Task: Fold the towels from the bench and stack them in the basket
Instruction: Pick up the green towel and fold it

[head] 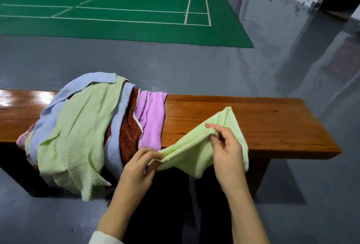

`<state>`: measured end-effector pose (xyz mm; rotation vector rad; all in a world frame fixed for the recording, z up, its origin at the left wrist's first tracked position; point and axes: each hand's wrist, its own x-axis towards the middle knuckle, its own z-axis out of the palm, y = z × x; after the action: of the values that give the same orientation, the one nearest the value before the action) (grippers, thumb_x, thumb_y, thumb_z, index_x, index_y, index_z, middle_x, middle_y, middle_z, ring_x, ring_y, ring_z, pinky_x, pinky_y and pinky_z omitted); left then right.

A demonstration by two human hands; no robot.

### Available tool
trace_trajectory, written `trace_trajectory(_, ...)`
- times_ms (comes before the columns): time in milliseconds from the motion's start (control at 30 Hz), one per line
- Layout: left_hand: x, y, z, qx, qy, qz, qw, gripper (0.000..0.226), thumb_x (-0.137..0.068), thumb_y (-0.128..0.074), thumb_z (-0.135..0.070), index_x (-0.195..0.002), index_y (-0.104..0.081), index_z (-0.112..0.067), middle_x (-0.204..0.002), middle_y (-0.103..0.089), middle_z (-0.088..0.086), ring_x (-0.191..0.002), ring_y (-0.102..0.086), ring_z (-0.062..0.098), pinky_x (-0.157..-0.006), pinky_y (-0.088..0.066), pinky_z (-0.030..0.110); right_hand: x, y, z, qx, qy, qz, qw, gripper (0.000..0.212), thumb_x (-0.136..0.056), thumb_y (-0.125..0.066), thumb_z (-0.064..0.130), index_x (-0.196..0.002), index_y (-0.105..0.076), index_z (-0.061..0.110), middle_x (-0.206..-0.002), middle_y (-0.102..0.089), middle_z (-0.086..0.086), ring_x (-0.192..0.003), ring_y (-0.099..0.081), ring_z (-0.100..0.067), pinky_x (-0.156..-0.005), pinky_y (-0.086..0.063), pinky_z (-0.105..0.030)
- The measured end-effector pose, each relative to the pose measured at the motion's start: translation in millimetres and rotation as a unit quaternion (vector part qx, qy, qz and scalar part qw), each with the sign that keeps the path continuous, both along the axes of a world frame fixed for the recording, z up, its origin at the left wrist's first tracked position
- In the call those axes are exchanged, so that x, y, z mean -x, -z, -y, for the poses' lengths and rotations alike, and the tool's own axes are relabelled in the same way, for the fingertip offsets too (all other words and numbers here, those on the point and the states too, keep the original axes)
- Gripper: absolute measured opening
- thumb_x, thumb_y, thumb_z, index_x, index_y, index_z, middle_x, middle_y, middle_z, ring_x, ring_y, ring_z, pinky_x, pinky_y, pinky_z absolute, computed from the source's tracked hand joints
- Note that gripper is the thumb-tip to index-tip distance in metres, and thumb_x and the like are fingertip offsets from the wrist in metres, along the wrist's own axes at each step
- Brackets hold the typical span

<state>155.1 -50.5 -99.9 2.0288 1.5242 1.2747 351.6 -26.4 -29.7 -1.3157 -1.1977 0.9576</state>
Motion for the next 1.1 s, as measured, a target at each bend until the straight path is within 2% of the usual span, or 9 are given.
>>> trace_trajectory(267,24,-17,-19,0.029,-0.03,-0.048,0.998,0.031,-0.081,-0.06,-0.044,-0.07,-0.055,-0.015,-0.073,-0.053,-0.006,-0.068,-0.053,0.004,-0.065,-0.038,0.01,-2,4,-9,-0.024,0.053,0.015,0.998,0.014,-0.093,-0.055,0.002,-0.096,-0.064,0.012,-0.093,-0.064,0.01,-0.09,-0.057,-0.006,-0.088,-0.046,-0.026)
trace_trajectory(400,13,-56,-45,-0.008,-0.078,-0.042,0.996,0.02,-0.078,-0.074,-0.017,-0.084,-0.057,-0.008,-0.069,-0.055,-0.001,-0.067,-0.052,-0.001,-0.062,-0.036,0.002,-8,-16,-24,-0.042,0.08,0.029,0.995,0.023,-0.095,-0.054,0.009,-0.086,-0.054,0.03,-0.085,-0.058,0.012,-0.082,-0.053,-0.009,-0.074,-0.041,-0.023)
trace_trajectory(467,5,-82,-59,-0.031,-0.094,-0.051,0.994,0.028,-0.079,-0.072,-0.001,-0.104,-0.06,-0.004,-0.075,-0.059,0.003,-0.069,-0.051,0.005,-0.064,-0.035,-0.001,-11,-34,-34,-0.074,0.093,0.049,0.992,0.023,-0.095,-0.053,0.009,-0.085,-0.049,0.03,-0.085,-0.056,0.014,-0.085,-0.053,-0.013,-0.073,-0.039,-0.024)
trace_trajectory(533,-1,-107,-74,-0.083,-0.095,-0.066,0.99,0.02,-0.08,-0.07,0.003,-0.099,-0.065,-0.003,-0.079,-0.056,0.004,-0.067,-0.046,0.008,-0.067,-0.034,0.0,-16,-52,-44,-0.112,0.113,0.078,0.984,0.018,-0.095,-0.053,0.007,-0.088,-0.048,0.023,-0.084,-0.054,0.012,-0.086,-0.052,-0.017,-0.071,-0.036,-0.022)
trace_trajectory(600,-11,-132,-86,-0.103,-0.091,-0.017,0.99,0.01,-0.082,-0.067,-0.001,-0.086,-0.063,-0.009,-0.083,-0.048,-0.004,-0.069,-0.046,0.002,-0.068,-0.036,0.004,-24,-71,-51,-0.155,0.146,0.12,0.97,0.01,-0.095,-0.052,0.009,-0.09,-0.049,0.017,-0.081,-0.052,0.005,-0.083,-0.05,-0.02,-0.066,-0.033,-0.024)
trace_trajectory(700,-38,-167,-86,-0.073,-0.021,0.181,0.981,0.014,-0.089,-0.058,-0.013,-0.088,-0.053,-0.026,-0.085,-0.046,-0.008,-0.071,-0.046,-0.005,-0.067,-0.037,0.009,-33,-100,-51,-0.202,0.207,0.183,0.94,0.005,-0.098,-0.048,0.015,-0.095,-0.052,0.013,-0.076,-0.044,0.013,-0.079,-0.047,-0.013,-0.064,-0.033,-0.028)
trace_trajectory(800,-63,-193,-80,-0.053,0.032,0.287,0.956,0.017,-0.099,-0.046,-0.01,-0.091,-0.047,-0.025,-0.081,-0.045,-0.008,-0.066,-0.043,-0.006,-0.061,-0.037,0.011,-39,-121,-48,-0.188,0.179,0.081,0.962,0.008,-0.1,-0.043,0.017,-0.094,-0.047,0.015,-0.072,-0.046,0.009,-0.062,-0.044,0.0,-0.052,-0.033,-0.018)
trace_trajectory(1000,-60,-231,-84,-0.102,-0.007,0.194,0.976,0.012,-0.097,-0.051,-0.011,-0.085,-0.055,-0.011,-0.073,-0.052,-0.006,-0.062,-0.045,-0.004,-0.06,-0.036,0.011,-56,-146,-43,-0.209,0.092,0.032,0.973,0.016,-0.098,-0.049,0.024,-0.11,-0.058,0.018,-0.097,-0.065,0.008,-0.087,-0.06,-0.003,-0.072,-0.047,-0.014)
trace_trajectory(1100,-50,-233,-94,-0.077,-0.023,0.175,0.981,0.019,-0.096,-0.053,-0.014,-0.078,-0.058,-0.008,-0.068,-0.052,-0.005,-0.06,-0.041,0.001,-0.058,-0.034,0.018,-54,-150,-50,-0.208,0.083,0.068,0.972,0.011,-0.097,-0.052,0.022,-0.1,-0.062,0.019,-0.087,-0.065,0.008,-0.078,-0.058,-0.003,-0.065,-0.045,-0.013)
